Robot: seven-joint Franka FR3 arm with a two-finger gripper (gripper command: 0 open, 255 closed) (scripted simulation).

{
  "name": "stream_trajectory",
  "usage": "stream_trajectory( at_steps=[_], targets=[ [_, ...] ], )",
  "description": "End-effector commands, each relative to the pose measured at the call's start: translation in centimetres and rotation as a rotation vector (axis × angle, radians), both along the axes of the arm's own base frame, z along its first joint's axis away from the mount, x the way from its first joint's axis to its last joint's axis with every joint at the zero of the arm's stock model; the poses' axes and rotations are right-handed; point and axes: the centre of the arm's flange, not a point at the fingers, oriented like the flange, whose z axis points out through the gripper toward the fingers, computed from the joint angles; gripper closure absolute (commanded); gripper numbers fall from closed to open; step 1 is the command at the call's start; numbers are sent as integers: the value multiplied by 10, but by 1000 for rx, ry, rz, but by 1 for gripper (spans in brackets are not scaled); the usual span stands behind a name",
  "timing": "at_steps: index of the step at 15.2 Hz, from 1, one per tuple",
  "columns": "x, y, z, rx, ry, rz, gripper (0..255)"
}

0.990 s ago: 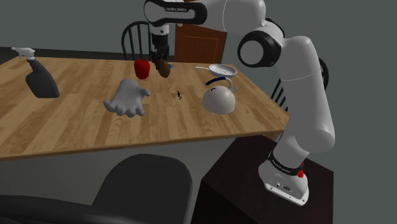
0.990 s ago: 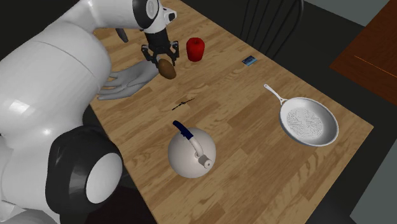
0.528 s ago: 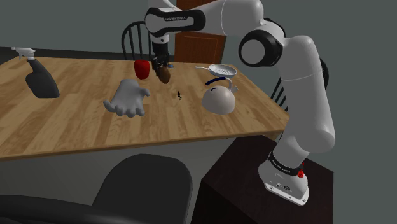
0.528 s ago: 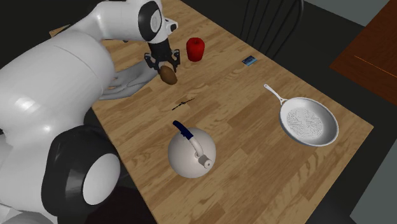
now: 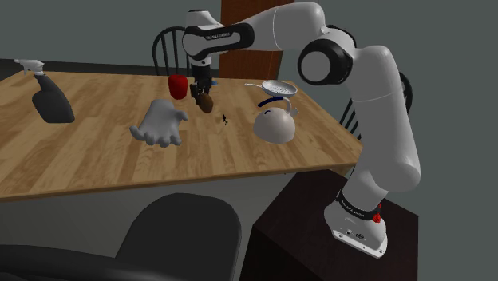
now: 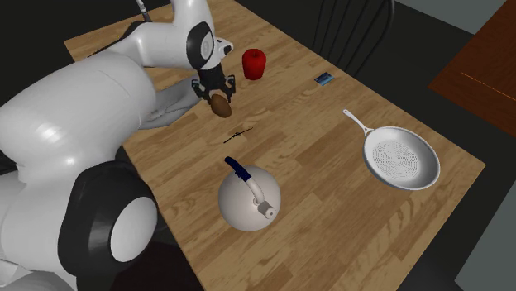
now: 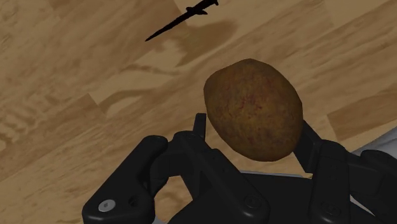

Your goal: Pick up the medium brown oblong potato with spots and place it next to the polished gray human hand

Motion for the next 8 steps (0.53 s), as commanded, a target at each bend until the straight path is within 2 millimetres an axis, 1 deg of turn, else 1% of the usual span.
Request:
stream_trajectory(
  at_steps=[1, 8],
  targets=[
    [-1, 0, -10, 0, -1, 0, 255],
    [-1, 0, -47, 0, -1, 0, 255]
  ],
)
